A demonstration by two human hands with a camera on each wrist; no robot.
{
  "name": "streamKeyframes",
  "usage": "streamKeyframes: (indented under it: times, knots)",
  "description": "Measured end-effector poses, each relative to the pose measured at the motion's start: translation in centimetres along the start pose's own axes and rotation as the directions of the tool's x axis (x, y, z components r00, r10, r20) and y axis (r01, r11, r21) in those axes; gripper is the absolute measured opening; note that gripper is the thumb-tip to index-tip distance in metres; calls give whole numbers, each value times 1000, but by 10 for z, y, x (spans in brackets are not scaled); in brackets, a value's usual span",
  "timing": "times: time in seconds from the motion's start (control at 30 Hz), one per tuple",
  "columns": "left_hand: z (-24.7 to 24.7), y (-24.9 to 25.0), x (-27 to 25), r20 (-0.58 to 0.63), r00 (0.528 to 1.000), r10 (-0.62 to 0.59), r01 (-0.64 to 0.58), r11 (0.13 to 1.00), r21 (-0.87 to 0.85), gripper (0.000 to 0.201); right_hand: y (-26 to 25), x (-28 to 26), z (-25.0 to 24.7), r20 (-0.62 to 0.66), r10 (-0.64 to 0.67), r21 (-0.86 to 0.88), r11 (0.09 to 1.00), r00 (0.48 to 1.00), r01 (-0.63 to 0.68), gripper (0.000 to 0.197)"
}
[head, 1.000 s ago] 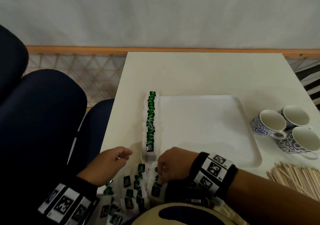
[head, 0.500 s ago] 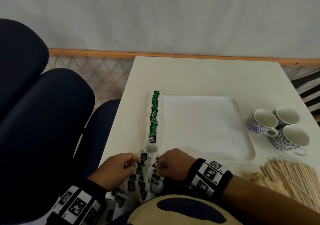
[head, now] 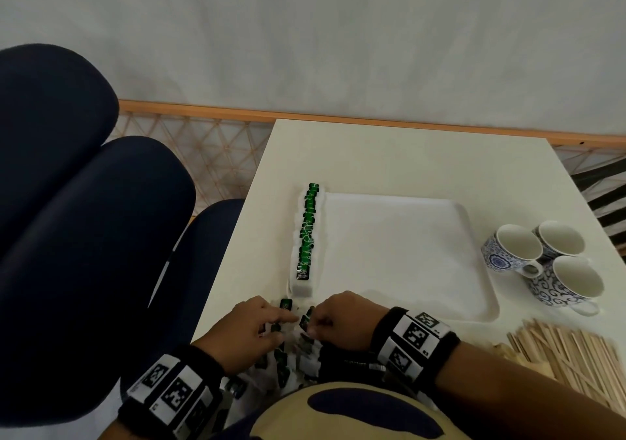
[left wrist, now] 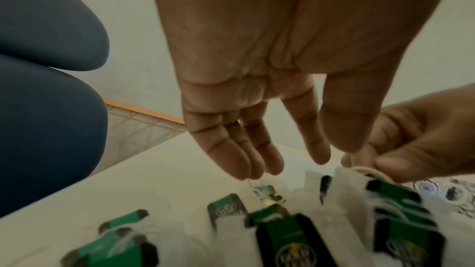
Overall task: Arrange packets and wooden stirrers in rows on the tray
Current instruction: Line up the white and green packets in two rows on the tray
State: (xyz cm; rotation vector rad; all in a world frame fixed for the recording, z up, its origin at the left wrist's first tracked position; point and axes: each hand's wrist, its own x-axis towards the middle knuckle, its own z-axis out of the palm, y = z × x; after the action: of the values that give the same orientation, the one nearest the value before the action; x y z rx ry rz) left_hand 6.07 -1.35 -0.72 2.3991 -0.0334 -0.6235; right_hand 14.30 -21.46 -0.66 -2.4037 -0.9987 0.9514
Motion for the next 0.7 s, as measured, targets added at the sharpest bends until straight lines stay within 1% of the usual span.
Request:
streamKeyframes:
  times: [0.03, 0.1, 0.13, 0.17, 0.23, 0.3, 0.37, 0.5, 0.57, 0.63, 0.67, 0.7]
  knots:
    - [3, 1, 3, 5, 1000, 5, -5, 1000, 31, 37, 1, 1, 1, -29, 23, 22, 1000, 999, -22, 22]
    - [8, 1, 7, 14, 1000, 3, -4, 995, 96, 40, 6, 6, 2, -114, 120, 95, 990, 986, -109, 22]
    - [10, 1, 9, 11, 1000, 0, -1, 994, 113, 40, 8, 9, 3, -137, 165, 107, 983, 977, -151, 26]
    - [11, 1, 10, 3, 1000, -1, 1, 993, 120, 39, 11, 12, 3, -132, 194, 95, 979, 972, -182, 34]
    - [12, 0, 13, -16, 1000, 2, 0, 992, 122, 38, 13, 18, 3, -80, 222, 23, 975, 972, -221, 48]
    - [12, -1, 14, -25, 1000, 5, -2, 994, 110, 34, 10, 21, 1, -42, 209, -57, 976, 977, -211, 51]
    - [11, -1, 15, -10, 1000, 21, -20, 994, 109, 24, 9, 24, 2, -30, 187, -65, 980, 982, -189, 48]
    - [11, 0, 16, 52, 998, 27, -32, 993, 113, 11, 9, 27, 4, -68, 153, -62, 986, 986, -158, 35]
    - [11, 0, 17, 69, 997, 31, -41, 990, 136, 12, 7, 26, 3, -51, 117, -87, 989, 992, -121, 30]
    - [11, 0, 18, 43, 998, 50, -55, 990, 128, 12, 5, 24, 1, -33, 73, -89, 993, 997, -76, 26]
    - [11, -2, 18, 4, 999, 55, -55, 994, 93, 11, 3, 22, -1, -32, 53, -69, 996, 998, -56, 24]
    - [10, -3, 17, -42, 998, 43, -42, 999, 28, 15, 2, 20, -5, -34, 29, -52, 998, 999, -31, 23]
